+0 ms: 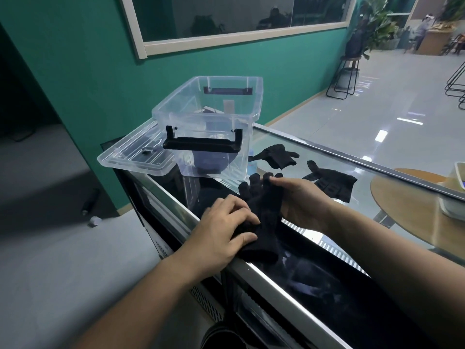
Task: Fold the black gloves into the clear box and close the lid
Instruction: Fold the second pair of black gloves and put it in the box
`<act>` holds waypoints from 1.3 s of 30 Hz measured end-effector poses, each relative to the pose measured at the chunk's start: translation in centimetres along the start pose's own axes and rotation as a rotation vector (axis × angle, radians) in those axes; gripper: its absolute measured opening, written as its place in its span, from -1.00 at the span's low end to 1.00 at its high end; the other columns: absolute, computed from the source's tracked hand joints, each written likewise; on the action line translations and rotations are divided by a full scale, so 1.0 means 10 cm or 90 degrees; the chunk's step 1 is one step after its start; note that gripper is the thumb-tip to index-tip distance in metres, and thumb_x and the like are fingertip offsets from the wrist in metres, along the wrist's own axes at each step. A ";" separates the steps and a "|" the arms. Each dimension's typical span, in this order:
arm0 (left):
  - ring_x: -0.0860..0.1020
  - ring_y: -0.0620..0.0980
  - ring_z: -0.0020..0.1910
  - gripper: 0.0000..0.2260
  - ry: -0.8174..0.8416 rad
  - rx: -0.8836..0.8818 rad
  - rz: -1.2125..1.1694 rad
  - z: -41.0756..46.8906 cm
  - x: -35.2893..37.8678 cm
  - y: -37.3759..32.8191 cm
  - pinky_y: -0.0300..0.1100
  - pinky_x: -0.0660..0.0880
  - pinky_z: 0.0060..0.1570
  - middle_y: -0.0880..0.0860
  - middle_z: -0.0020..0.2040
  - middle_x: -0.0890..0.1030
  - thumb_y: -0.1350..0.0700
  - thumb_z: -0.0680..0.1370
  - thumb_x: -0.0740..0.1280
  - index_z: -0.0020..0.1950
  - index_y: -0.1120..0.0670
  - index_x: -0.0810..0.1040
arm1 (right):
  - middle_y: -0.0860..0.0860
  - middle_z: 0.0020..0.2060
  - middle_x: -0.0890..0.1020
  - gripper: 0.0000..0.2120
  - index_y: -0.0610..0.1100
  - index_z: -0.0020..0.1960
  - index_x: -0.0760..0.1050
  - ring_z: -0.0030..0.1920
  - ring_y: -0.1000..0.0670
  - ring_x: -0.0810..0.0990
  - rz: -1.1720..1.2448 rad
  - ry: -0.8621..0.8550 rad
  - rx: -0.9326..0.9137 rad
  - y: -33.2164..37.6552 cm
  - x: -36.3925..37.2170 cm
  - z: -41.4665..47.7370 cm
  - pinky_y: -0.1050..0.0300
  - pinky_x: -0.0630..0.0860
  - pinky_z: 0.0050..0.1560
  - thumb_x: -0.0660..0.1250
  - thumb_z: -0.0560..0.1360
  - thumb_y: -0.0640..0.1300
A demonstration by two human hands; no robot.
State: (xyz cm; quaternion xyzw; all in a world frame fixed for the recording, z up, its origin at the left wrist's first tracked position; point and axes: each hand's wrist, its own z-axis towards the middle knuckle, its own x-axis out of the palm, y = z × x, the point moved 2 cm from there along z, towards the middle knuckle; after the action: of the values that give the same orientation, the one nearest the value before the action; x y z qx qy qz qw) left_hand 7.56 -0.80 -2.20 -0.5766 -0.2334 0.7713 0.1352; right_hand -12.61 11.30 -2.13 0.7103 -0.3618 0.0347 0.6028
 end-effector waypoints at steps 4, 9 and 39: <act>0.20 -0.29 0.57 -0.59 0.044 -0.040 0.037 0.04 0.00 0.05 -0.10 0.12 0.56 -0.33 0.55 0.37 -0.20 0.67 0.38 0.52 -0.23 0.51 | -0.38 0.38 0.61 -0.67 -0.39 0.40 0.55 0.45 -0.37 0.56 -0.133 -0.102 -0.076 0.07 -0.08 0.03 -0.29 0.41 0.57 0.23 0.74 -0.22; 0.08 -0.29 0.67 -0.49 0.099 -0.053 0.062 0.07 0.01 0.05 -0.05 0.03 0.65 -0.33 0.67 0.26 -0.22 0.71 0.30 0.66 -0.24 0.35 | -0.06 0.25 0.74 -0.64 -0.15 0.48 0.58 0.30 -0.08 0.71 -0.407 -0.245 -0.192 0.14 -0.15 0.04 -0.15 0.55 0.48 0.33 0.70 -0.18; 0.49 -0.17 0.43 -0.81 -0.119 0.036 -0.061 -0.03 0.01 0.02 0.11 0.46 0.42 -0.28 0.30 0.58 -0.08 0.67 0.37 0.24 -0.15 0.71 | 0.02 0.17 0.70 -0.72 -0.04 0.32 0.67 0.06 0.05 0.65 -0.959 -0.275 -0.425 0.32 0.00 -0.35 0.22 0.58 0.08 0.44 0.64 -0.25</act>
State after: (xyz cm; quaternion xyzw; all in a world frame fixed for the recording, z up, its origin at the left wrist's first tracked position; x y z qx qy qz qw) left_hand 7.81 -0.89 -2.44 -0.4865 -0.2506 0.8204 0.1657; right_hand -13.04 14.39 1.43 0.5375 0.1092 -0.6206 0.5604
